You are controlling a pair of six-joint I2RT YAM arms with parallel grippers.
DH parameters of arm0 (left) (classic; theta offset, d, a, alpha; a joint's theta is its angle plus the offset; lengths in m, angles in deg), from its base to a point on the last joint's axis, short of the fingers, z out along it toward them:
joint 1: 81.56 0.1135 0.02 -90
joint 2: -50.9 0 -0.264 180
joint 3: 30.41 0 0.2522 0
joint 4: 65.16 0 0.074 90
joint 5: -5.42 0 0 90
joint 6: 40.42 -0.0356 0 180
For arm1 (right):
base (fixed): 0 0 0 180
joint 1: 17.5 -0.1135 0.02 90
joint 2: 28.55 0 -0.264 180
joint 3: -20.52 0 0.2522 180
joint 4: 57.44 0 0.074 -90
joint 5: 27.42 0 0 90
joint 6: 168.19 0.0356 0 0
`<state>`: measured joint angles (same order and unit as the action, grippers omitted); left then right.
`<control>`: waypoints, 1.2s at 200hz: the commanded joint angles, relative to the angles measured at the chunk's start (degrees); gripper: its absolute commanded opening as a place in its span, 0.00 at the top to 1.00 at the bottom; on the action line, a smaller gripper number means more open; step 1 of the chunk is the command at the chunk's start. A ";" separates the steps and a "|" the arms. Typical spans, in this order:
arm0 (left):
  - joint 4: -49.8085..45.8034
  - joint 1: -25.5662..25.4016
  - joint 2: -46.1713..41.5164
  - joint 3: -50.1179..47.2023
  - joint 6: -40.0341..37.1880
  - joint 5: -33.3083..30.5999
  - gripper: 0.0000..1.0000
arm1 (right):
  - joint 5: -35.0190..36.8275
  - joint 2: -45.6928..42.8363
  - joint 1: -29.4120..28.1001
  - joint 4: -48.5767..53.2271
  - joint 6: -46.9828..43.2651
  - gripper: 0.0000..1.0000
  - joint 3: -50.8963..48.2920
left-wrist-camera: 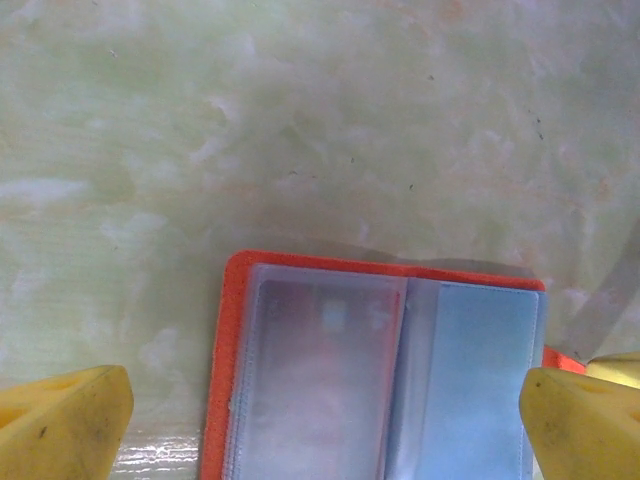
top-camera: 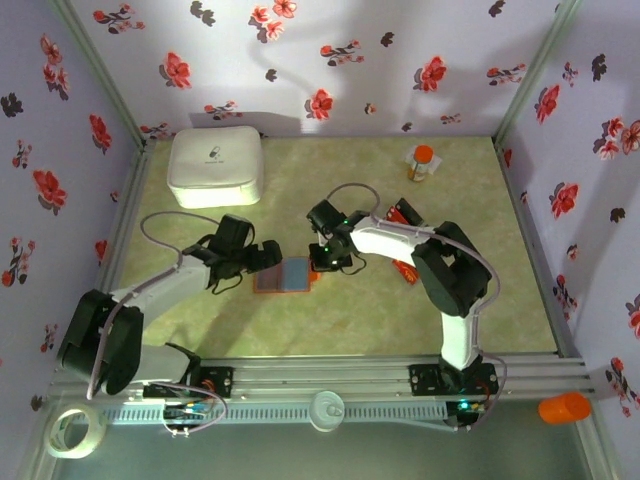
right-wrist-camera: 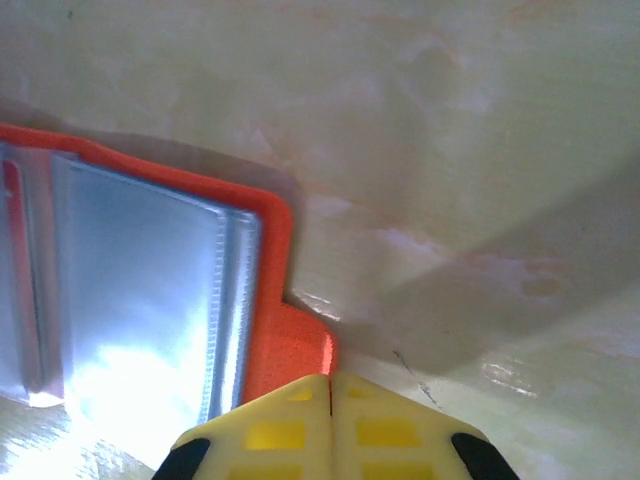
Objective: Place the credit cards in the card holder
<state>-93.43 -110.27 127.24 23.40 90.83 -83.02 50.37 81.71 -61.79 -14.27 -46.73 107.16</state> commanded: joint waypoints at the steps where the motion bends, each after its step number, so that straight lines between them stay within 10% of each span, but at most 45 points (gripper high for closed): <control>1: 0.70 -0.55 0.59 1.53 0.81 -1.14 0.00 | 0.54 -2.04 1.51 0.03 -0.50 1.00 -2.61; 90: 1.65 -1.26 1.71 1.39 1.03 -1.05 0.00 | 2.37 -10.19 8.50 0.77 -2.82 0.99 -12.29; 138: 2.02 -1.78 2.41 1.62 1.26 -1.16 0.00 | 2.06 -13.54 11.15 3.26 -4.76 0.67 -11.40; 240: 0.18 -3.32 1.14 2.92 1.32 -6.43 0.00 | 17.43 -26.65 18.69 20.15 -14.24 0.60 -8.01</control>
<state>-92.64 -112.81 128.94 24.93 91.29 -86.82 60.60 56.42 -44.90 -1.37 -56.74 98.96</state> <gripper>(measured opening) 0.998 0.404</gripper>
